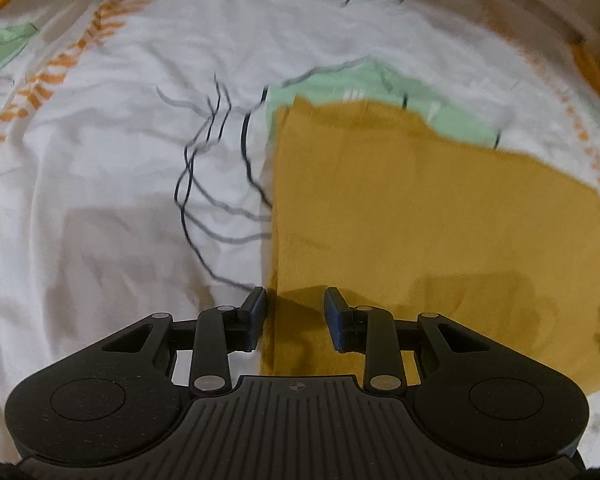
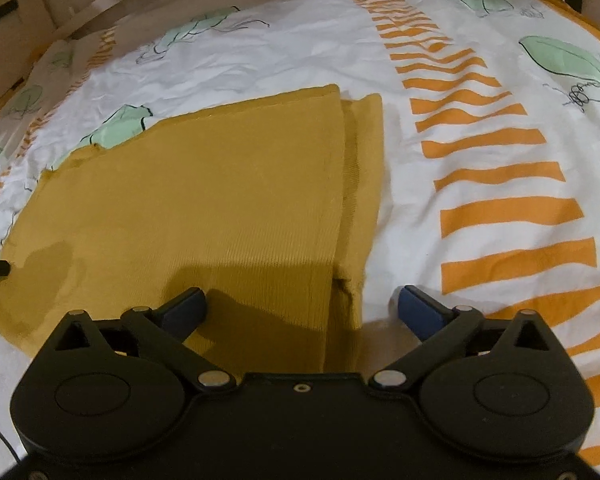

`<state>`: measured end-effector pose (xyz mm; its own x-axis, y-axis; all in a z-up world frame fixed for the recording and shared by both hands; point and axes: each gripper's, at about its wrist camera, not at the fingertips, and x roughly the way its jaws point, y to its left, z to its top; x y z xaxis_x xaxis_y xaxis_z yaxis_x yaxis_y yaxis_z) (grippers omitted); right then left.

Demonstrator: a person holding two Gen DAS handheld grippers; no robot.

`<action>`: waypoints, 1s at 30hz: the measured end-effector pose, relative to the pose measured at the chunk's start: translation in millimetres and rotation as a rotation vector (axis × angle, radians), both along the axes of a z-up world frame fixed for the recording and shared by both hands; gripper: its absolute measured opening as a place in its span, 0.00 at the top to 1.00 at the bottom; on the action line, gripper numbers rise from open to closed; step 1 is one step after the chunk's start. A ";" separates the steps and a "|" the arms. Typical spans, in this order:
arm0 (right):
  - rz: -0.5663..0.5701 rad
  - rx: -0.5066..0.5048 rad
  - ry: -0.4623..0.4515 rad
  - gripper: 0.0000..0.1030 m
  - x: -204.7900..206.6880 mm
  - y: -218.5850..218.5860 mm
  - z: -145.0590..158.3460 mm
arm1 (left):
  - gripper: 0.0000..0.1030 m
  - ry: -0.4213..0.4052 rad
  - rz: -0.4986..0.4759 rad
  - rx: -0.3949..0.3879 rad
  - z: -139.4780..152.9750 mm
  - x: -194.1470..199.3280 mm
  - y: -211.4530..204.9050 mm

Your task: Fold small clothes

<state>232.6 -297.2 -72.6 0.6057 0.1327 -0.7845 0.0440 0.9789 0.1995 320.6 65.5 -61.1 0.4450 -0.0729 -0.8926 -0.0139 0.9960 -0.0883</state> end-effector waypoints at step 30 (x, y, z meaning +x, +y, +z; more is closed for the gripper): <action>-0.115 0.369 0.122 0.00 15.5 -53.8 -2.0 | 0.64 -0.102 0.009 0.014 22.2 -10.5 -33.1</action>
